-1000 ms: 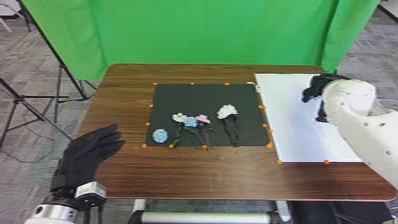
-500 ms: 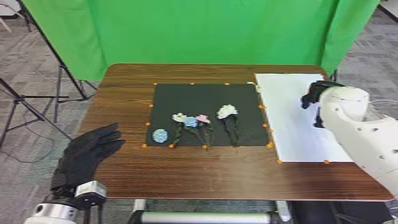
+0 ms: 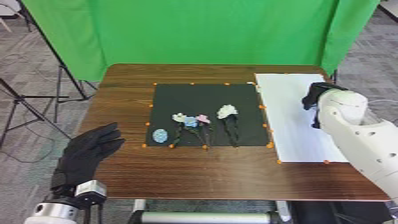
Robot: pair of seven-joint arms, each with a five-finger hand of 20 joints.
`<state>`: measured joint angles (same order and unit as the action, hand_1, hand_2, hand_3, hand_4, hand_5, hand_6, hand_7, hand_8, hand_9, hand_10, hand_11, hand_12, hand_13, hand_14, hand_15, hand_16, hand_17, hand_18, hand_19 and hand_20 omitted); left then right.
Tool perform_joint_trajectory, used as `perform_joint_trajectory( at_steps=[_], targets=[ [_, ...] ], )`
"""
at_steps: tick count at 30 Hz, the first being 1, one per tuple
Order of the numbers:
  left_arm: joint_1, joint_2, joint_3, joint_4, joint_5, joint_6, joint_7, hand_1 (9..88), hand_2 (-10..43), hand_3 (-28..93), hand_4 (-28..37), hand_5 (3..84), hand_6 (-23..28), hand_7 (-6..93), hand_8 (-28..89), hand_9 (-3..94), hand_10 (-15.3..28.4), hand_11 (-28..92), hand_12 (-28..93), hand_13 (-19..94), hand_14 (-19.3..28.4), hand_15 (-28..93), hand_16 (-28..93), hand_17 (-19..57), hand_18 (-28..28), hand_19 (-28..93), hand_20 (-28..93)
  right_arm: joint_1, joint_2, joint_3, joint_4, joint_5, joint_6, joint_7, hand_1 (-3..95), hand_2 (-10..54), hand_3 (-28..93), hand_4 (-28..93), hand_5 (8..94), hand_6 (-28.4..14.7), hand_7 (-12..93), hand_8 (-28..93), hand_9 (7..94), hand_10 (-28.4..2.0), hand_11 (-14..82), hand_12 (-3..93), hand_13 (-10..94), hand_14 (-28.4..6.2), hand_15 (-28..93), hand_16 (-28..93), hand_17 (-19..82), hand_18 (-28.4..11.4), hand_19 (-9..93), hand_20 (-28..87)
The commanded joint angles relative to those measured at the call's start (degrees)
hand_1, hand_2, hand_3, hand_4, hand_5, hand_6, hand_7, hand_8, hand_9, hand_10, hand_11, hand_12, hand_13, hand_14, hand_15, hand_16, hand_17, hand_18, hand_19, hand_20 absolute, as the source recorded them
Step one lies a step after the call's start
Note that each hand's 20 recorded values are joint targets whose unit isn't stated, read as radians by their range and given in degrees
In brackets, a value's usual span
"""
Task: Arrange flowers
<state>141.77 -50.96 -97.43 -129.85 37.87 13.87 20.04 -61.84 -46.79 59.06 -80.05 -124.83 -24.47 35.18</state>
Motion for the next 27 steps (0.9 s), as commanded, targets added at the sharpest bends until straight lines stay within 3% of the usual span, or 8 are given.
perform_joint_trajectory(
  at_steps=[1,8,10,14,15,16,17,27],
  targets=[
    [-0.07,-0.85,-0.08,0.14,0.55,-1.04,-0.92,27.9,5.1,80,-16.3,45.2,13.6,17.3,-10,38.0,22.0,34,9,27,28.4,65,-15,-9.2,23.1,61,12,-3.12,0.03,2.38,0.09,-3.14,-2.99,-0.72,37.9,-9.5,88,-28,51.4,-3.4,28,-17,59.9,-12.2,24.9,15.6,55,-10.0,80,18,18,-22.9,78,40],
    [-0.46,-1.08,-0.04,0.22,0.93,-1.44,-1.69,28.0,5.1,80,-16.2,45.2,13.7,17.3,-10,38.0,22.0,34,9,27,28.4,65,-15,-9.2,23.1,61,12,-7.67,0.05,6.82,-0.58,-8.27,-3.38,-3.16,43.2,-9.5,83,-28,54.4,-3.0,31,-17,66.6,-11.6,28.8,16.4,59,-6.5,76,27,20,-23.4,80,40],
    [-0.64,-1.32,-0.19,0.22,1.17,-1.7,-2.25,28.0,5.1,79,-16.3,45.2,13.7,17.3,-10,38.0,22.0,34,9,27,28.4,65,-15,-9.2,23.1,61,12,-7.85,0.24,5.78,-0.65,-8.35,-2.43,-2.1,45.8,-9.5,80,-28,56.1,-2.1,33,-17,71.3,-9.6,23.3,23.6,61,-5.4,75,29,22,-23.5,80,39],
    [-0.47,-1.25,-0.3,0.22,1.14,-1.72,-2.17,28.0,5.1,80,-16.3,45.2,13.7,17.3,-10,38.0,22.0,34,9,27,28.4,65,-15,-9.2,23.1,61,12,-8.86,0.41,5.75,-0.8,-8.86,-1.23,-1.94,51.4,-9.5,75,-28,58.5,-1.3,37,-4,79.2,-7.0,14.8,33.5,66,-3.0,72,31,24,-23.4,81,39],
    [-0.6,-1.22,-0.24,0.19,1.14,-1.56,-2.2,28.0,5.1,80,-16.3,45.2,13.6,17.3,-10,38.0,22.0,34,9,27,28.4,65,-15,-9.2,23.1,61,12,-9.14,0.32,6.13,-0.86,-9.46,-0.89,-2.19,51.8,-9.5,75,-28,59.0,-1.3,39,-3,79.9,-6.6,14.9,34.1,67,-2.8,72,31,24,-23.4,82,39],
    [-0.26,-0.58,-0.27,0.23,0.68,-1.48,-1.73,28.1,5.1,79,-16.3,45.2,13.6,17.4,-10,38.0,22.0,35,9,27,28.4,65,-15,-9.2,23.1,61,12,-5.24,0.81,-2.04,-1.63,-4.85,1.3,4.21,52.1,-9.5,74,-28,59.3,-1.1,41,-2,80.7,-6.1,15.6,34.8,68,-2.7,72,31,25,-23.4,82,38],
    [-0.3,-0.48,-0.18,0.23,0.66,-1.34,-1.72,28.0,5.1,80,-16.3,45.2,13.6,17.4,-10,38.0,22.0,35,9,27,28.4,65,-15,-9.2,23.1,61,12,-4.76,0.72,-3.13,-1.38,-4.47,2.17,4.76,52.5,-9.5,74,-28,59.5,-0.9,44,-2,81.3,-5.8,16.2,35.3,69,-2.7,72,31,25,-23.4,82,38],
    [0.19,-0.46,-0.5,-0.04,0.7,-1.33,-2.19,28.1,5.1,79,-16.2,45.2,13.6,17.2,-10,38.0,22.0,34,9,27,28.4,65,-15,-9.2,23.1,61,12,-4.84,2.2,-3.59,-2.84,-5.36,6.44,3.4,55.6,-9.5,74,-28,70.4,2.5,49,1,89.0,-4.2,18.4,37.9,76,-2.2,72,28,28,-23.3,82,38]
  ],
)
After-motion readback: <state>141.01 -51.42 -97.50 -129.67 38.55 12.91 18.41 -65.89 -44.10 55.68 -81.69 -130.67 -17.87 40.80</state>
